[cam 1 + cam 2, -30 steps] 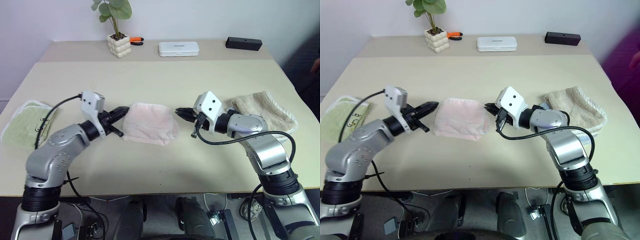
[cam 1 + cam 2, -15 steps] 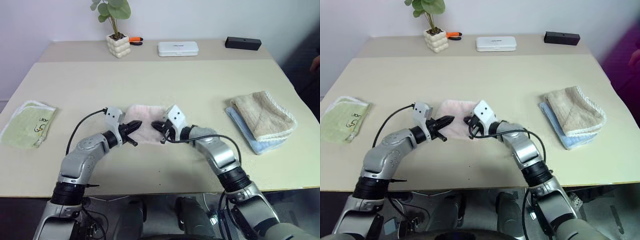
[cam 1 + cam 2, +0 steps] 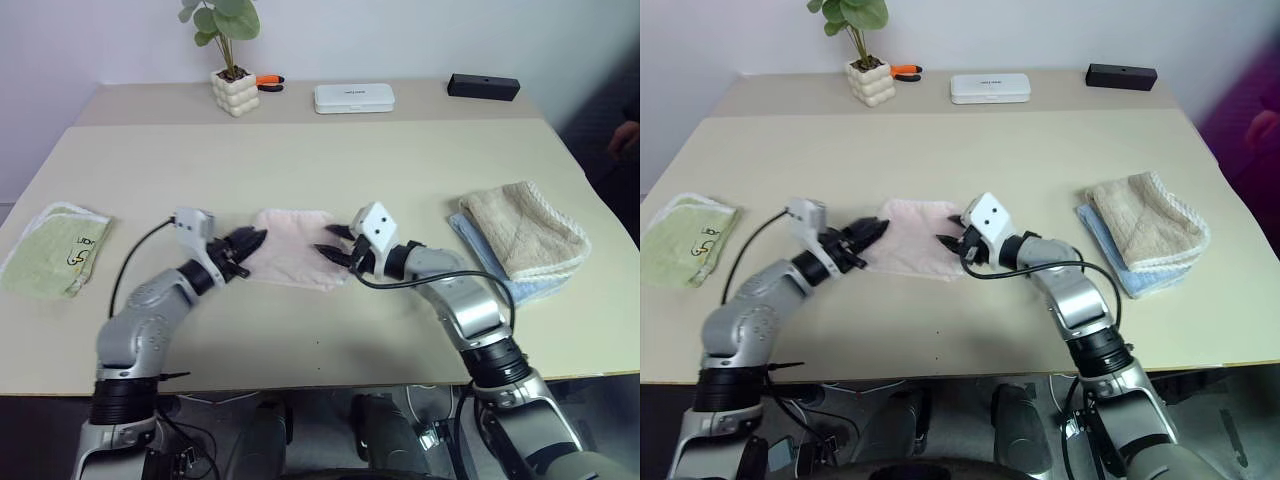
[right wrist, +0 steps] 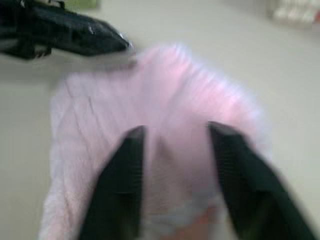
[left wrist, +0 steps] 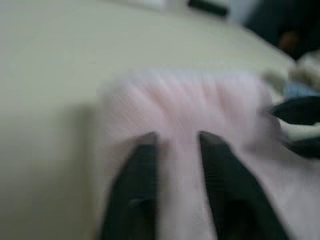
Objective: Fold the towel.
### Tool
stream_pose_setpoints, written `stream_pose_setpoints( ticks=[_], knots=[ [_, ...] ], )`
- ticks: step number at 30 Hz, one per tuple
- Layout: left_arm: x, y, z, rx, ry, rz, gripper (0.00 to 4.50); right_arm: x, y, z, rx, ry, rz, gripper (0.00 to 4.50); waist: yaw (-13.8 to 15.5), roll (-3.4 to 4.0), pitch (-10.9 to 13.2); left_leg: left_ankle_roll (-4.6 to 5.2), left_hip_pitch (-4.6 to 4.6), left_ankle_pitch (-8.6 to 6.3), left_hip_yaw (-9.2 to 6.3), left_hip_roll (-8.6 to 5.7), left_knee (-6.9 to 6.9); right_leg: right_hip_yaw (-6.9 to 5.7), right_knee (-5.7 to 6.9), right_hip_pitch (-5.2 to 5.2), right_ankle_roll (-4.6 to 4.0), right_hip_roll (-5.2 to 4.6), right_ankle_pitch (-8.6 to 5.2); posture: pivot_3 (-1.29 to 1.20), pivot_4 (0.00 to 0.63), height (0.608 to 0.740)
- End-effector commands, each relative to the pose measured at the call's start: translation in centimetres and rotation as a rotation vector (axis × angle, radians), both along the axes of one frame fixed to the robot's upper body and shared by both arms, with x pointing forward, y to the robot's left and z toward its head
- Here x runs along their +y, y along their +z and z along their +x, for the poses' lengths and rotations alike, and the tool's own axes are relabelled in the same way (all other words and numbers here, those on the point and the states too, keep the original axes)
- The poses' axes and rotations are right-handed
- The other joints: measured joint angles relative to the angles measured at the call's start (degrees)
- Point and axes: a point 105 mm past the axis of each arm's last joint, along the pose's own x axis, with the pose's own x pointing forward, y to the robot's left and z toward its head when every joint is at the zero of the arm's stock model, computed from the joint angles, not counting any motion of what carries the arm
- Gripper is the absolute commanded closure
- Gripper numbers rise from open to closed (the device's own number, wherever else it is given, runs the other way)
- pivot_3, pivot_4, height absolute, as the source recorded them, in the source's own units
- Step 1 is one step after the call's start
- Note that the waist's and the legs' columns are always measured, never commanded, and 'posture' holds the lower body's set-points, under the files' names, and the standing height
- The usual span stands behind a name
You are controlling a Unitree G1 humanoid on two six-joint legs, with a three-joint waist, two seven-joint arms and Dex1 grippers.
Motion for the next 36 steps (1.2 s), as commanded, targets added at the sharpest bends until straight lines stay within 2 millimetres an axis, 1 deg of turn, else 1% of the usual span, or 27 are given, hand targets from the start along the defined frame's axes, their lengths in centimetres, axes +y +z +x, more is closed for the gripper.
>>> stream_pose_setpoints(
  ticks=[1,2,3,4,6,9,12,17,18,20,22,27,29,30,31,32,33,35,36],
  knots=[
    [3.0,2.3,-0.2,-0.009,0.092,-0.084,1.14,-0.3,3.4,-2.3,-0.081,0.107,-0.006,0.75,-0.1,0.0,0.0,0.0,0.0,0.0,-0.01,0.01,0.0,-0.01,0.0,0.0,0.0,0.0,0.0,0.0,0.15,0.738],
    [3.3,1.9,-0.2,0.025,0.107,-0.087,0.66,-0.4,3.5,-2.7,-0.085,0.122,-0.019,0.26,-0.1,-0.01,0.0,0.0,0.0,0.0,-0.01,0.01,-0.02,-0.01,-0.01,0.0,0.0,0.0,0.0,0.0,0.15,0.738],
    [3.4,1.5,-0.2,0.053,0.111,-0.089,0.12,-0.5,3.7,-3.0,-0.09,0.134,-0.029,0.0,-0.1,-0.01,0.0,0.01,0.01,0.0,0.0,0.01,-0.01,-0.01,0.0,0.01,0.01,0.01,0.0,0.0,0.15,0.738],
    [3.2,0.8,-0.3,0.103,0.103,-0.098,0.02,-0.4,3.9,-3.4,-0.102,0.146,-0.041,0.0,-0.1,-0.01,0.0,0.01,0.02,0.0,-0.01,0.01,0.0,-0.01,0.0,0.02,0.01,0.01,0.0,0.0,0.15,0.738],
    [2.8,-0.6,-0.3,0.194,0.093,-0.117,0.02,-0.3,4.1,-4.1,-0.125,0.177,-0.073,0.0,0.0,-0.01,0.0,0.01,0.02,0.0,0.0,0.01,0.02,-0.01,0.0,0.04,0.01,0.01,-0.01,0.0,0.15,0.738],
    [2.0,-2.0,-0.4,0.288,0.065,-0.157,0.02,-0.1,4.1,-4.8,-0.148,0.212,-0.101,0.0,0.1,-0.05,0.0,0.01,0.01,0.0,0.0,0.0,0.04,-0.01,-0.01,0.04,0.01,0.0,-0.01,0.0,0.15,0.738],
    [-0.5,-3.2,-0.6,0.373,-0.032,-0.186,0.02,0.1,3.8,-5.2,-0.152,0.232,-0.117,0.0,0.1,-0.05,0.0,0.0,0.01,0.0,0.0,0.0,0.04,-0.01,-0.01,0.04,0.01,0.01,0.0,0.0,0.15,0.738],
    [-3.3,-3.7,-0.5,0.432,-0.122,-0.214,0.02,0.0,3.5,-5.2,-0.161,0.223,-0.137,0.0,0.2,-0.06,0.0,-0.01,0.01,0.0,0.0,-0.02,0.06,-0.01,-0.02,0.07,0.01,-0.01,0.0,0.0,0.15,0.738],
    [-3.9,-3.8,-0.5,0.44,-0.14,-0.21,0.25,0.0,3.5,-5.2,-0.163,0.222,-0.139,0.0,0.2,-0.05,0.0,-0.01,0.01,0.0,0.0,-0.02,0.05,-0.01,-0.02,0.07,0.01,0.0,0.0,0.0,0.15,0.738],
    [-4.7,-4.0,-0.5,0.453,-0.159,-0.204,0.88,0.0,3.5,-5.2,-0.166,0.218,-0.141,0.0,0.2,-0.05,0.0,-0.01,0.01,0.0,0.0,-0.02,0.04,-0.01,-0.02,0.06,0.01,0.0,0.0,0.0,0.15,0.738],
    [-5.1,-4.0,-0.5,0.452,-0.17,-0.207,1.86,-0.1,3.5,-5.2,-0.168,0.211,-0.142,0.0,0.2,-0.05,0.0,-0.01,0.01,0.0,0.0,-0.02,0.05,-0.01,-0.02,0.06,0.01,-0.01,0.0,0.0,0.15,0.738],
    [-5.2,-3.7,-0.4,0.433,-0.16,-0.226,4.4,-0.2,3.4,-5.4,-0.168,0.202,-0.144,0.0,0.2,-0.05,0.0,-0.01,0.01,0.0,0.0,-0.01,0.04,-0.01,-0.02,0.05,0.0,0.0,0.0,0.0,0.15,0.738],
    [-5.4,-3.1,-0.5,0.391,-0.16,-0.226,4.46,-0.2,3.4,-5.4,-0.169,0.2,-0.144,0.0,0.2,-0.05,0.0,-0.01,0.01,0.0,0.0,-0.01,0.04,-0.01,-0.02,0.05,0.0,0.0,0.0,0.0,0.15,0.738],
    [-5.3,-2.5,-0.4,0.356,-0.149,-0.249,4.46,-0.2,3.5,-5.4,-0.17,0.199,-0.143,0.0,0.2,-0.05,0.0,-0.01,0.01,0.0,0.0,-0.01,0.04,-0.01,-0.03,0.05,0.0,0.0,0.0,0.0,0.15,0.738],
    [-4.5,-1.2,0.3,0.281,-0.092,-0.282,4.46,-0.2,3.5,-5.4,-0.17,0.196,-0.143,0.0,0.2,-0.05,0.0,-0.01,0.01,0.0,0.0,-0.01,0.04,0.0,-0.04,0.06,0.0,-0.01,0.0,0.0,0.15,0.738],
    [-3.8,-0.3,0.8,0.23,-0.048,-0.305,4.46,-0.2,3.5,-5.4,-0.17,0.194,-0.143,0.0,0.3,-0.06,0.0,-0.01,0.01,0.01,0.0,-0.01,0.05,-0.01,-0.04,0.06,0.0,-0.01,0.0,0.0,0.15,0.738],
    [-2.6,0.7,1.4,0.177,0.017,-0.328,4.46,-0.3,3.5,-5.4,-0.171,0.192,-0.144,0.0,0.3,-0.06,0.0,-0.01,0.0,0.01,0.0,-0.01,0.05,-0.01,-0.05,0.06,0.0,-0.01,0.0,0.0,0.15,0.738],
    [1.4,3.0,2.9,0.076,0.218,-0.364,4.46,-0.4,3.5,-5.4,-0.17,0.189,-0.149,0.0,0.3,-0.08,0.0,-0.02,0.0,0.01,-0.01,-0.01,0.05,-0.01,-0.05,0.05,-0.01,-0.01,0.0,0.0,0.15,0.738],
    [4.1,4.4,3.4,0.014,0.336,-0.387,4.46,-0.5,3.4,-5.4,-0.169,0.189,-0.152,0.0,0.2,-0.08,0.0,-0.03,0.0,0.01,-0.02,-0.01,0.05,-0.01,-0.05,0.05,-0.01,0.0,0.0,0.0,0.15,0.738]
  ],
)
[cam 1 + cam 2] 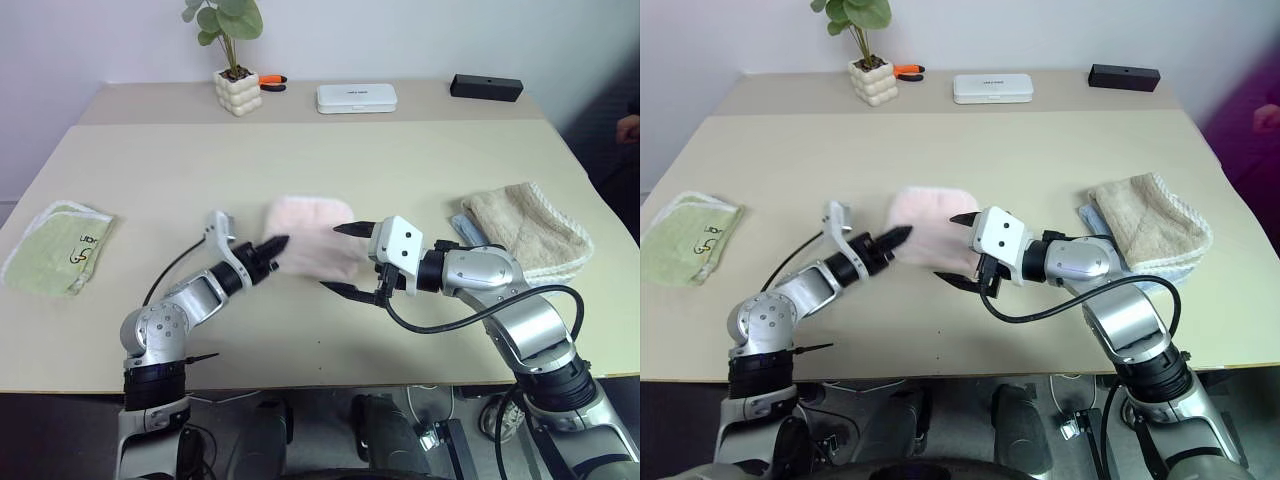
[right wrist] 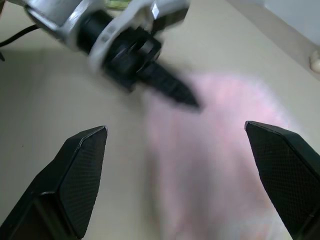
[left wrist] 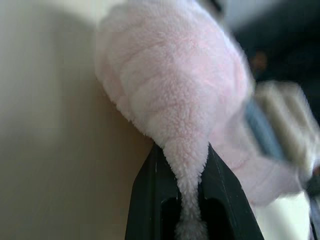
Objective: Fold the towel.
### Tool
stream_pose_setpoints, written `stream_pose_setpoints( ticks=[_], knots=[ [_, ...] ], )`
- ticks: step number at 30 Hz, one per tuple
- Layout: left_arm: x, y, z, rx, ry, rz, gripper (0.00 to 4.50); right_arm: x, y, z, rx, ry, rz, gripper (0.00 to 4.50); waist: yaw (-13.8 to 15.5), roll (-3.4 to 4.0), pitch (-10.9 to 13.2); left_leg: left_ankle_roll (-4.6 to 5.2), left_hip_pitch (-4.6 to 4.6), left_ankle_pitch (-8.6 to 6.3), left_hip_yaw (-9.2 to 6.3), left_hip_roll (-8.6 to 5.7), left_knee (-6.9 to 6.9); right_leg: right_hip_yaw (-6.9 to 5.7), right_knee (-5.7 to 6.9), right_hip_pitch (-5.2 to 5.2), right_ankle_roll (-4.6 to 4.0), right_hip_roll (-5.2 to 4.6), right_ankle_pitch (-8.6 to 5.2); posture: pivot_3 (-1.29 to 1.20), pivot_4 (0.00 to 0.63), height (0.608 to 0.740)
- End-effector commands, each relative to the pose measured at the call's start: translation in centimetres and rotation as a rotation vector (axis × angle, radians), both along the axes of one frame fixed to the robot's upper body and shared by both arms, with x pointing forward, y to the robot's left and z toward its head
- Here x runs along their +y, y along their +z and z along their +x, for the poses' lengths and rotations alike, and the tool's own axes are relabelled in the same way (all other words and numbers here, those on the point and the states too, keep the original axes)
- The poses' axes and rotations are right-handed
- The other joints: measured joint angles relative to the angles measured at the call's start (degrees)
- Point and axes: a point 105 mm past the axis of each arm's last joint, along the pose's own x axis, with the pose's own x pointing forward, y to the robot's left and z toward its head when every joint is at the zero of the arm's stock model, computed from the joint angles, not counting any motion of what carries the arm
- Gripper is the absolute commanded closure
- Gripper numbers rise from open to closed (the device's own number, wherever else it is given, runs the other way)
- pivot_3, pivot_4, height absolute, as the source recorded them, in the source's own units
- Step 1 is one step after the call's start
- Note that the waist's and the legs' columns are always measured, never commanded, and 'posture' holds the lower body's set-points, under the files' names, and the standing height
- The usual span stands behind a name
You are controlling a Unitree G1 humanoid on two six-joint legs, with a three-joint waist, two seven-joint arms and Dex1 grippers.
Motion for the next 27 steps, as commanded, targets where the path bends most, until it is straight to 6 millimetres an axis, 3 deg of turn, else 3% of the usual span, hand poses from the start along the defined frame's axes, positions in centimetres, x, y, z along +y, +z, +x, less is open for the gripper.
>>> stream_pose_setpoints(
  ticks=[1,4,6,7,9,13,17,20,24,27],
  knots=[
    [9.5,6.5,1.8,-0.209,0.459,-0.024,4.46,0.0,1.0,-0.6,-0.049,0.019,0.002,0.0,-0.2,-0.02,0.0,0.0,0.0,0.0,0.0,0.0,0.0,0.0,0.0,-0.01,0.0,0.0,0.0,0.0,0.15,0.738],
    [16.7,9.7,0.3,-0.307,0.755,-0.076,4.46,0.0,0.9,-0.6,-0.046,0.023,-0.003,0.0,-0.5,-0.01,0.0,0.0,0.01,0.0,0.04,0.02,-0.06,0.01,-0.02,-0.06,0.01,0.02,0.01,0.0,0.15,0.738],
    [19.5,10.5,-0.8,-0.339,0.873,-0.101,4.46,0.1,0.8,-0.6,-0.044,0.027,-0.003,0.0,-0.4,-0.01,0.0,0.0,0.01,-0.01,0.07,0.01,-0.1,0.02,-0.05,-0.07,0.02,0.0,0.01,0.0,0.15,0.738],
    [20.8,10.5,-1.5,-0.343,0.925,-0.124,4.46,0.1,0.8,-0.6,-0.043,0.029,-0.003,0.0,-0.2,-0.01,0.0,0.0,0.0,-0.02,0.06,0.01,-0.1,0.01,-0.05,-0.07,0.03,0.0,0.01,0.0,0.15,0.738],
    [24.1,7.5,-3.3,-0.248,1.04,-0.131,4.46,0.3,0.7,-0.5,-0.042,0.036,0.001,0.0,0.0,-0.02,0.0,-0.06,-0.02,-0.05,0.05,0.0,-0.08,0.01,-0.09,-0.05,0.09,-0.01,0.05,0.0,0.15,0.738],
    [25.7,3.5,-5.6,-0.137,1.132,-0.156,4.46,0.2,0.5,-0.4,-0.039,0.041,-0.003,0.0,0.1,-0.17,0.0,-0.06,-0.02,-0.05,0.06,-0.04,0.0,0.01,-0.14,0.02,0.14,-0.05,0.07,0.0,0.15,0.738],
    [25.9,1.8,-6.9,-0.094,1.165,-0.17,4.46,0.0,0.3,-0.4,-0.038,0.041,-0.011,0.0,0.4,-0.62,-0.1,-0.13,-0.03,-0.01,-0.02,-0.03,0.04,-0.05,-0.14,0.08,0.13,-0.05,0.08,0.0,0.15,0.738],
    [26.3,0.4,-8.5,-0.078,1.223,-0.241,3.41,-0.3,0.1,-0.3,-0.031,0.039,-0.02,0.0,0.0,-0.65,-0.1,-0.16,-0.02,0.0,-0.02,-0.03,0.02,-0.05,-0.15,0.1,0.12,-0.07,0.08,0.0,0.15,0.738],
    [26.8,0.8,-9.4,-0.095,1.261,-0.25,1.32,-0.3,-0.1,-0.3,-0.028,0.05,-0.028,0.0,-0.1,-0.65,-0.1,-0.16,0.0,0.0,0.0,0.0,-0.01,-0.05,-0.13,0.06,0.12,-0.05,0.08,0.0,0.15,0.738],
    [27.0,1.6,-10.1,-0.13,1.276,-0.258,0.05,-0.3,-0.2,-0.2,-0.026,0.057,-0.031,0.0,-0.1,-0.65,-0.1,-0.16,0.0,0.0,0.0,0.01,0.0,-0.05,-0.13,0.06,0.12,-0.04,0.08,0.0,0.15,0.738]
  ],
)
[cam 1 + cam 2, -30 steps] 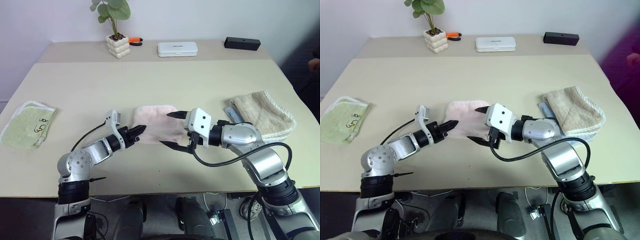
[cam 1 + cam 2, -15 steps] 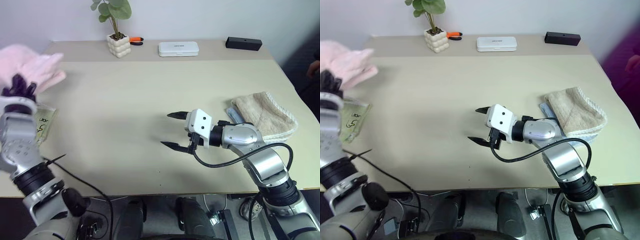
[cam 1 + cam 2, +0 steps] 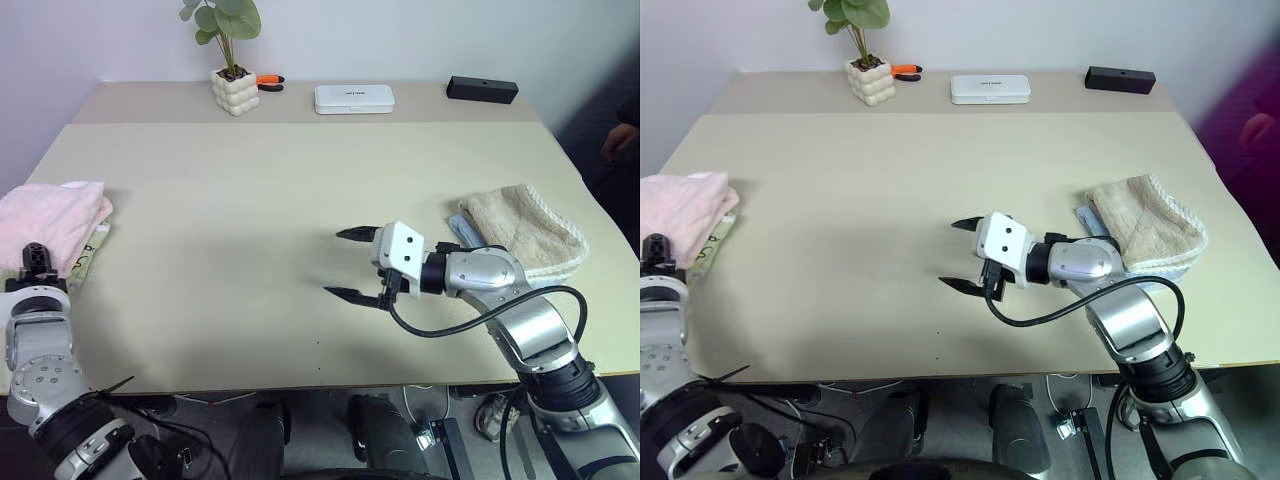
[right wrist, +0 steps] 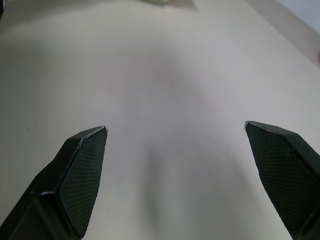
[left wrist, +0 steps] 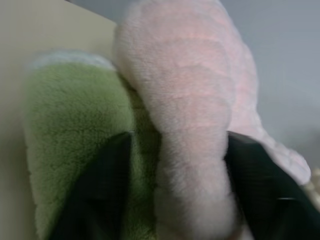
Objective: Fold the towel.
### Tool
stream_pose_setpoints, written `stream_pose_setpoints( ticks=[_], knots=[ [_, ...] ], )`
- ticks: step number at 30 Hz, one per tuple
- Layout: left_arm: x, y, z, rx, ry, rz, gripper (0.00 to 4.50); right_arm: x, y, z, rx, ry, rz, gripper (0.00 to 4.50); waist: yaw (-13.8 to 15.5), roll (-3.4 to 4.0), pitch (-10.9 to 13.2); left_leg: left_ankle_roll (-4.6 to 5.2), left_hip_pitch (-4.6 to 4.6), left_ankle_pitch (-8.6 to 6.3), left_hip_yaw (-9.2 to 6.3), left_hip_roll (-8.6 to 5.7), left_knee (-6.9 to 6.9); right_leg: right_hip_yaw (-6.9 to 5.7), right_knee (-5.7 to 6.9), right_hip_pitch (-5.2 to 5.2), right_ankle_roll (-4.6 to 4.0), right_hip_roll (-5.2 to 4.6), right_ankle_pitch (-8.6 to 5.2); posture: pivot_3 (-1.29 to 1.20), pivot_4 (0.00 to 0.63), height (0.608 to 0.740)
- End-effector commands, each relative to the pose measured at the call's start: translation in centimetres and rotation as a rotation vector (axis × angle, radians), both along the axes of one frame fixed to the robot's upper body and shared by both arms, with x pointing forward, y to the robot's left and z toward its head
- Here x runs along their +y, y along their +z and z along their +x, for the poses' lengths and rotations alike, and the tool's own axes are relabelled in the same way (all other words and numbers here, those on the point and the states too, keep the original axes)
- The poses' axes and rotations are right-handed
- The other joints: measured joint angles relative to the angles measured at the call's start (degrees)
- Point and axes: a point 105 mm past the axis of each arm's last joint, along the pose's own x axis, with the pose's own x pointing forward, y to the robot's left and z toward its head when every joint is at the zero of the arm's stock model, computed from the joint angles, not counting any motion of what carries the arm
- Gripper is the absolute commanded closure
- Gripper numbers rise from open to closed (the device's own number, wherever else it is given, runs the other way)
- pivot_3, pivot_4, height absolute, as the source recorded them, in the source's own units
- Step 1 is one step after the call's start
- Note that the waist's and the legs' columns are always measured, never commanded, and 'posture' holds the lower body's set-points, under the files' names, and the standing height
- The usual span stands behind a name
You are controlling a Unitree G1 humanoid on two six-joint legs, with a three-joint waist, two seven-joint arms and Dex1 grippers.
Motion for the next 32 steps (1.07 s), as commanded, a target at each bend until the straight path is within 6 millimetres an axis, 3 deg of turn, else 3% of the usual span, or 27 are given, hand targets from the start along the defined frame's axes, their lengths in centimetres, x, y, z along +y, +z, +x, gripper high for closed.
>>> stream_pose_setpoints(
  ticks=[1,4,7,9,11,14,19,21,25,32],
  knots=[
    [1.6,3.4,-2.4,-0.108,0.09,0.066,0.05,0.2,0.6,-0.2,-0.035,0.034,0.003,0.0,0.0,0.0,0.0,0.0,0.0,0.0,0.0,0.0,0.0,0.0,-0.01,0.01,0.0,0.0,0.0,0.0,0.15,0.738],
    [3.2,7.4,-4.8,-0.16,0.149,0.225,0.05,0.3,0.6,-0.1,-0.034,0.041,0.002,0.0,-0.3,-0.06,0.0,0.0,0.0,0.0,0.01,0.02,-0.02,0.0,0.0,-0.02,0.0,0.01,0.0,0.0,0.15,0.738],
    [2.6,9.9,-4.8,-0.144,0.104,0.378,0.05,-0.1,0.7,0.3,-0.029,0.034,0.012,0.0,-0.1,-0.06,0.0,0.0,0.0,0.0,0.01,0.05,-0.04,0.01,0.0,-0.04,-0.03,0.06,-0.01,0.0,0.15,0.738],
    [1.3,11.4,-3.8,-0.126,0.027,0.485,0.05,-0.5,0.9,0.7,-0.024,0.012,0.031,0.0,0.3,0.0,0.0,0.0,0.0,0.0,0.03,0.01,-0.02,0.01,-0.03,0.01,-0.11,0.01,-0.05,0.0,0.15,0.738],
    [-1.5,12.8,-1.9,-0.071,-0.119,0.662,0.05,-1.1,1.2,1.6,-0.013,-0.046,0.081,0.0,0.6,-0.04,0.0,0.0,0.0,0.0,0.04,-0.03,0.0,0.01,-0.08,0.07,-0.21,-0.03,-0.11,0.0,0.15,0.738],
    [-9.8,11.6,2.3,0.008,-0.536,0.915,0.05,-4.1,1.1,3.6,0.02,-0.209,0.139,0.0,1.5,-0.01,0.0,-0.04,0.0,0.02,0.05,-0.04,0.02,0.01,-0.1,0.1,-0.27,-0.02,-0.1,0.0,0.15,0.738],
    [-16.6,8.6,3.1,0.059,-0.869,1.141,0.05,-8.0,0.9,4.5,0.052,-0.348,0.171,0.0,0.5,0.07,0.0,-0.04,-0.03,0.02,0.21,-0.09,-0.1,0.09,-0.19,-0.01,-0.27,-0.14,-0.09,0.0,0.15,0.738],
    [-17.3,8.0,3.2,0.068,-0.908,1.17,0.05,-8.6,0.8,4.6,0.058,-0.367,0.177,0.0,-0.3,0.13,0.0,-0.02,-0.02,0.01,0.21,-0.04,-0.21,0.09,-0.1,-0.1,-0.24,-0.08,-0.08,0.0,0.15,0.738],
    [-18.4,4.9,2.6,0.132,-1.086,1.186,0.05,-12.2,-0.1,3.0,0.124,-0.437,0.146,0.0,-0.2,0.31,0.1,0.08,0.01,-0.04,0.16,0.12,-0.27,0.08,0.01,-0.17,-0.14,0.11,-0.03,0.0,0.15,0.738],
    [-18.4,3.7,2.4,0.152,-1.122,1.18,0.05,-12.4,-0.2,2.7,0.129,-0.445,0.145,0.0,-0.2,0.36,0.2,0.1,0.02,-0.05,0.2,0.12,-0.02,0.09,-0.01,-0.05,-0.33,0.09,-0.1,0.0,0.15,0.738]
  ],
)
